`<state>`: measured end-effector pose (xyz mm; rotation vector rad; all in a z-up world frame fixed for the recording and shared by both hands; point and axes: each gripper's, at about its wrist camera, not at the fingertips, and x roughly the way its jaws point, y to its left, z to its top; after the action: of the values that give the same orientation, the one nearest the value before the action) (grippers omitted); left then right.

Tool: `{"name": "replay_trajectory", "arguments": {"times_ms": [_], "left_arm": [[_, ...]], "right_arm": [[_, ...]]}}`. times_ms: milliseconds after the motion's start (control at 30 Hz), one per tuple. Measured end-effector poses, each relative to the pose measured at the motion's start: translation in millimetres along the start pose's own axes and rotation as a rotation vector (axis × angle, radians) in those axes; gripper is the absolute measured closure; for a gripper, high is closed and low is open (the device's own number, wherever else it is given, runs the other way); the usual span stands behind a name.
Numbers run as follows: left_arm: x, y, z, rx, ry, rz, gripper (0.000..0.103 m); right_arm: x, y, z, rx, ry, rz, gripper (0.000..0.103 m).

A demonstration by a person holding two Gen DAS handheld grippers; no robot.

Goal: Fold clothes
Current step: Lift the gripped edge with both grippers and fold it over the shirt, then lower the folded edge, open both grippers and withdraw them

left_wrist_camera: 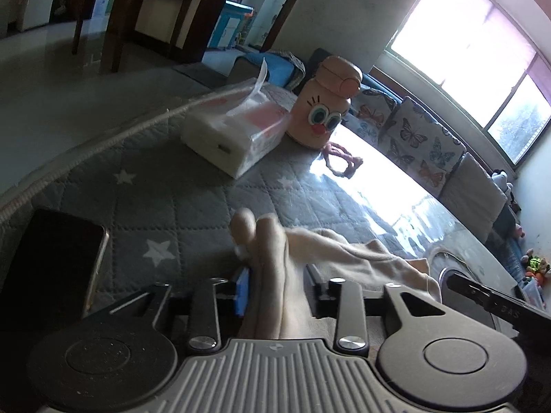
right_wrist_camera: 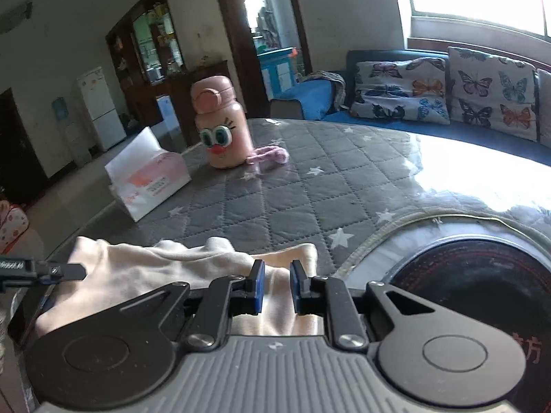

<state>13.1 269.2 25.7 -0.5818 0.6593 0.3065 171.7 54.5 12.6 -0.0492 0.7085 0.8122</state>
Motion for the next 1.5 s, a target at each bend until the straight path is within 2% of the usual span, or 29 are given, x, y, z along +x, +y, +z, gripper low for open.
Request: {"name": "replay_trajectory", "arguments": {"times_ms": [300, 467, 733, 867, 1067, 1167, 1333, 1500], "left_arm": [[5, -11, 6, 0.05, -0.025, 0.019, 0.058], [17, -14, 8, 0.067, -0.015, 0.031, 0.058], [34, -12, 5, 0.078, 0.015, 0.06, 0.058], [24, -16, -1, 0.098, 0.009, 0.05, 0.058], [3, -25, -15, 0.142, 0.008, 0.039, 0.054], [-3, -32, -27, 0.177, 0.016, 0.047, 0.053], [-14, -40, -45, 0.223, 0.012, 0.065, 0.047], [-19, -43, -56, 0.242, 0.007, 0.074, 0.039]], "right_arm": [[19, 9, -6, -0.059, 0.054, -0.003, 0.077], [38, -1, -13, -0.041, 0.097, -0.023, 0.076], [19, 7, -13, -0.084, 0.091, 0.017, 0.069], [9, 14, -22, -0.12, 0.109, 0.03, 0.064], [-11, 22, -29, -0.166, 0.103, 0.033, 0.064], [-16, 29, -34, -0.189, 0.105, 0.051, 0.06], [-13, 39, -47, -0.223, 0.127, 0.042, 0.059], [-20, 46, -55, -0.233, 0.112, 0.042, 0.051]]}}
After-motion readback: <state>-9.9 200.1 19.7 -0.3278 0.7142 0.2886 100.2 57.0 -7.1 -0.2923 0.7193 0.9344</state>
